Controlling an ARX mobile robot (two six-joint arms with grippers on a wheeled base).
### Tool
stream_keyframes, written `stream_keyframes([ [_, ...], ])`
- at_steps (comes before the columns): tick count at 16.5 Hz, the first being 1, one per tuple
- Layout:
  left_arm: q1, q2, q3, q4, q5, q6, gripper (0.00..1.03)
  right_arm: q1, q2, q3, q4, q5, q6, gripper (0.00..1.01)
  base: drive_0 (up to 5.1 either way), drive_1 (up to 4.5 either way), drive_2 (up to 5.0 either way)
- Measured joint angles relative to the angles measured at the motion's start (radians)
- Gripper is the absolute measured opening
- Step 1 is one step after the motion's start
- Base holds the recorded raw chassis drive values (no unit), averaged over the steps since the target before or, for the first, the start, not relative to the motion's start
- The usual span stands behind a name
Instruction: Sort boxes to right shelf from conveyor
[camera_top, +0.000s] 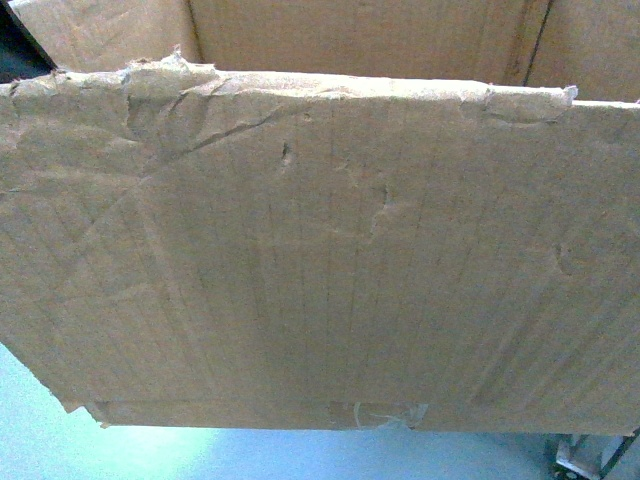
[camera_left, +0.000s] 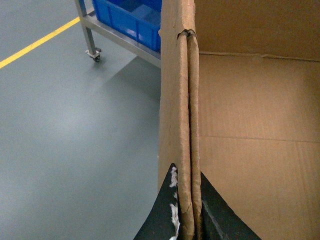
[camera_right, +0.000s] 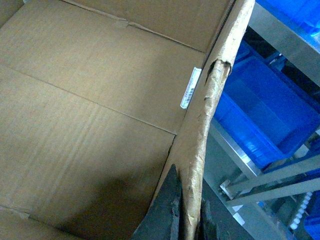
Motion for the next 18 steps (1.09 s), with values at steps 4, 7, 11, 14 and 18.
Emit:
stream_keyframes([
  [4, 0.0, 0.0, 0.0, 0.0, 0.0, 0.0, 0.02, 0.0, 0.0, 0.0, 0.0, 0.0, 0.0, 0.02, -1.3, -1.25, -1.3],
  [7, 0.003, 0.001, 0.0, 0.0, 0.002, 0.0, 0.02, 0.0, 0.002, 0.0, 0.001, -0.003, 0.0, 0.02, 3.4, -3.71, -4.3],
  [11, 0.004, 0.001, 0.0, -0.001, 0.0, 0.0, 0.02, 0.0, 0.002, 0.0, 0.001, -0.003, 0.0, 0.02, 3.4, -2.05, -5.2],
  [14, 0.003, 0.002, 0.0, -0.003, 0.001, 0.0, 0.02, 0.0, 0.002, 0.0, -0.002, -0.003, 0.0, 0.02, 3.1, -1.52, -5.5],
  [18, 0.003, 0.001, 0.0, 0.003, 0.001, 0.0, 0.02, 0.0, 0.002, 0.0, 0.002, -0.003, 0.0, 0.02, 3.1, -1.36, -5.5],
])
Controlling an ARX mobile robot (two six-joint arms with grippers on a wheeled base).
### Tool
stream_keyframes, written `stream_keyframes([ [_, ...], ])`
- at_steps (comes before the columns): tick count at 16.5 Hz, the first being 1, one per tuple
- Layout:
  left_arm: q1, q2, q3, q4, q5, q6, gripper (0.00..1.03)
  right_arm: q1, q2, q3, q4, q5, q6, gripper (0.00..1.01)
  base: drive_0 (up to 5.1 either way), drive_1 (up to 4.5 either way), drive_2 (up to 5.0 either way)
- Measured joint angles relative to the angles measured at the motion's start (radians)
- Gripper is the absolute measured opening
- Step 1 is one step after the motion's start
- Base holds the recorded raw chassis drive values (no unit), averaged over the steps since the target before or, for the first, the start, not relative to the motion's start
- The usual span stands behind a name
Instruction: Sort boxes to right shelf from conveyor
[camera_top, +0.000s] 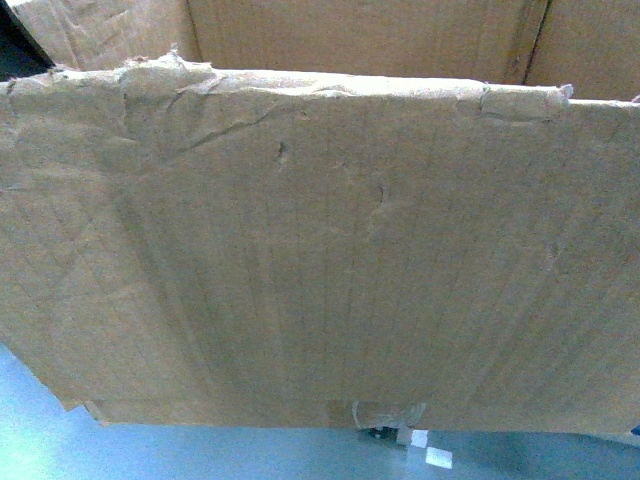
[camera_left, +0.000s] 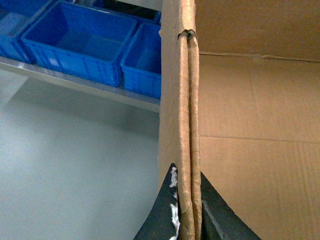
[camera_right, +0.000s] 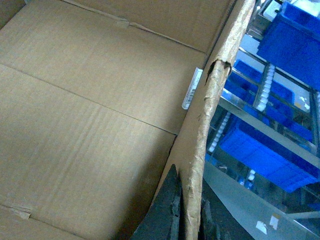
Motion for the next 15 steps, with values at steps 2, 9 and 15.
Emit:
stream_keyframes([
  [2, 0.0, 0.002, 0.0, -0.003, 0.001, 0.0, 0.02, 0.0, 0.002, 0.0, 0.0, 0.0, 0.0, 0.02, 3.2, -1.36, -5.5],
  [9, -0.001, 0.002, 0.0, -0.003, 0.0, 0.0, 0.02, 0.0, 0.003, 0.0, -0.002, 0.0, 0.0, 0.02, 3.2, -1.42, -5.4],
  [15, -0.001, 0.002, 0.0, -0.003, 0.0, 0.0, 0.02, 0.0, 0.003, 0.0, -0.001, 0.0, 0.0, 0.02, 1.5, -2.25, -3.1],
])
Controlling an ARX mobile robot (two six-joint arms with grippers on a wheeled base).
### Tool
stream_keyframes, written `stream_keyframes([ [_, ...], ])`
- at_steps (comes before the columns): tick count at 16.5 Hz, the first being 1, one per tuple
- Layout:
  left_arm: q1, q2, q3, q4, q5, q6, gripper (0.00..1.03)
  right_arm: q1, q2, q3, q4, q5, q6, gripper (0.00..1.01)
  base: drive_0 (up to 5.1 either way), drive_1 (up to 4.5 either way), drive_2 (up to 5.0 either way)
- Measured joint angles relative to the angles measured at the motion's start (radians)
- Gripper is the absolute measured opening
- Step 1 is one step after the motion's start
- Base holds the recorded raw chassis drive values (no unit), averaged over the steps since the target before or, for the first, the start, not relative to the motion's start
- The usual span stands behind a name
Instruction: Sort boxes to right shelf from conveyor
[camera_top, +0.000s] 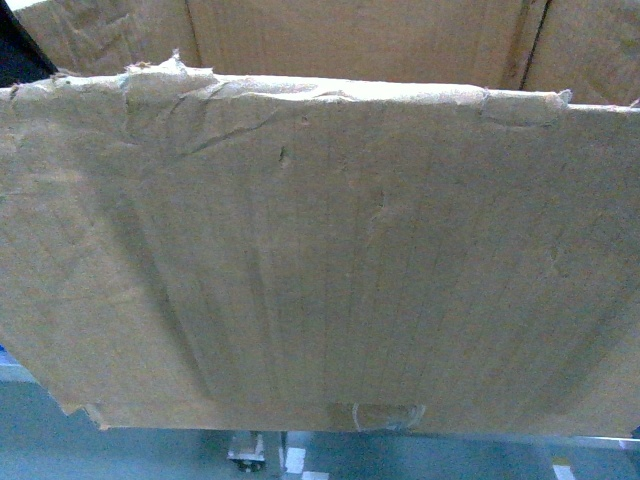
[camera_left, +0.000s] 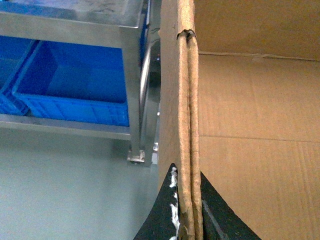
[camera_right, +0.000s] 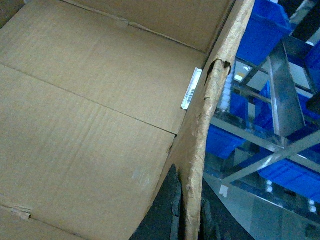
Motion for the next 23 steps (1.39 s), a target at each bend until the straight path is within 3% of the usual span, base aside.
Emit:
stream_keyframes([
  [13, -0.003, 0.0, 0.0, 0.002, 0.001, 0.0, 0.02, -0.005, 0.0, 0.0, 0.0, 0.0, 0.0, 0.02, -1.2, -1.2, -1.2],
  [23, -0.003, 0.0, 0.0, 0.002, 0.002, 0.0, 0.02, -0.006, -0.001, 0.0, -0.002, 0.0, 0.0, 0.02, 0.1, 0.09, 0.1],
])
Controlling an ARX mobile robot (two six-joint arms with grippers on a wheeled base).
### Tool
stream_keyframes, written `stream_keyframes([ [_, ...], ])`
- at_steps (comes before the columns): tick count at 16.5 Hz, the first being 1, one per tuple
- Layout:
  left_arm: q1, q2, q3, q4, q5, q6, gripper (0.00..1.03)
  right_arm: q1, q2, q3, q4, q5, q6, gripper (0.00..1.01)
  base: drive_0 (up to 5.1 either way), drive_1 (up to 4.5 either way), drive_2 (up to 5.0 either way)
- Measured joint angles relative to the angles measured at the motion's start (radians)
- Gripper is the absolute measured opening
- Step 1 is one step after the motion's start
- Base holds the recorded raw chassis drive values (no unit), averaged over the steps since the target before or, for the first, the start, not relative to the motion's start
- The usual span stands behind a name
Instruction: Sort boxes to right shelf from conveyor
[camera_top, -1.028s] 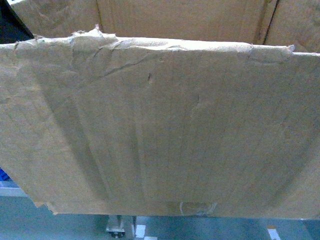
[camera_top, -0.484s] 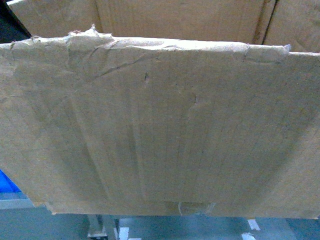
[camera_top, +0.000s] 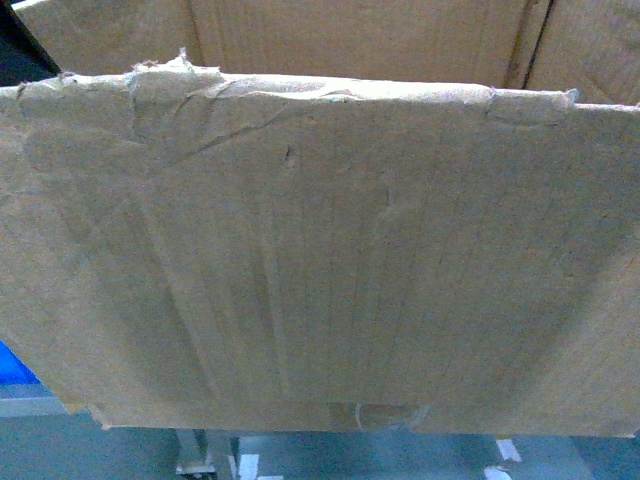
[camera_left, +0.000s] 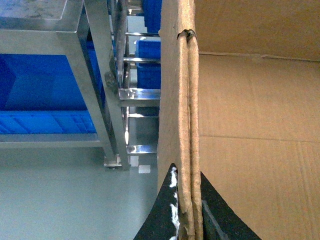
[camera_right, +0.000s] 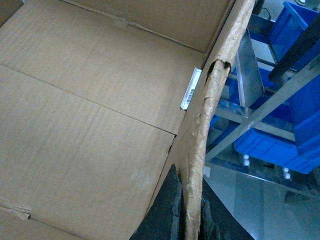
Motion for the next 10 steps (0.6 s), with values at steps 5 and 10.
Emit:
stream_keyframes([
  [5, 0.0, 0.0, 0.0, 0.0, 0.0, 0.0, 0.02, 0.0, 0.0, 0.0, 0.0, 0.0, 0.0, 0.02, 1.5, 1.46, 1.5],
  [10, 0.0, -0.001, 0.0, -0.003, -0.001, 0.0, 0.02, 0.002, 0.002, 0.0, 0.002, -0.001, 0.0, 0.02, 3.2, -1.83, -0.5],
])
